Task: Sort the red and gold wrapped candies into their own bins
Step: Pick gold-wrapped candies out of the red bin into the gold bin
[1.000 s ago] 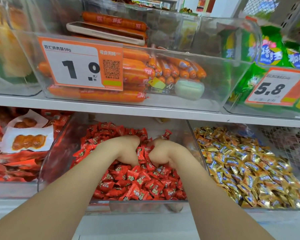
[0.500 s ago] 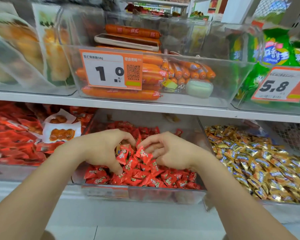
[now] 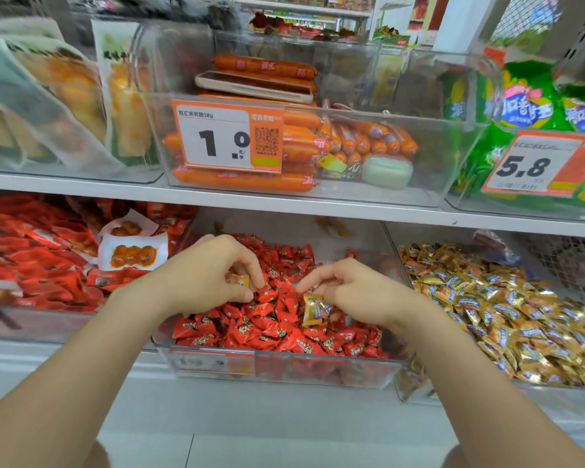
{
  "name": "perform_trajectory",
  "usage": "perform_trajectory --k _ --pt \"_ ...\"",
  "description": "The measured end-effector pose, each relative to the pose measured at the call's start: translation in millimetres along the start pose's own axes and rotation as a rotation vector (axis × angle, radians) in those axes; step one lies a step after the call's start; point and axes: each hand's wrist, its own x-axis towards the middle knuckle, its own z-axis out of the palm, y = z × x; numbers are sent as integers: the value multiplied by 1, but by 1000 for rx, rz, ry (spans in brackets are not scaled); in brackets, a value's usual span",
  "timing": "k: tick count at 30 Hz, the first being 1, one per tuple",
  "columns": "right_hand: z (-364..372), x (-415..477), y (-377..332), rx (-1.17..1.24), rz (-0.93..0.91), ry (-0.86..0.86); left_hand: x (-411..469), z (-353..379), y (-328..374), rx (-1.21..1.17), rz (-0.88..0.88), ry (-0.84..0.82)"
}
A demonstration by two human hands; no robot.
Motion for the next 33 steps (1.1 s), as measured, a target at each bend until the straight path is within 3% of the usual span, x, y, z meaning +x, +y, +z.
perform_trajectory --k 3,11,15,18,21,25,30,33 --pt "3 0 -1 -40 28 7 1 -2 6 -105 16 -10" --pt "-6 3 2 -60 44 222 7 4 8 -276 -24 -14" --pt "-10 13 10 -388 34 273 16 22 20 -116 -2 21" --pt "-8 14 7 -530 62 227 28 36 25 30 78 -64" --pt "2 15 3 -486 -7 115 33 38 15 135 69 -177" --pt "17 17 -2 -505 -70 -13 26 22 -4 102 -46 -231" --pt "14 19 -8 -906 62 206 20 18 -10 241 -76 -185" --pt "10 15 -21 -795 95 281 24 24 -5 246 39 -71"
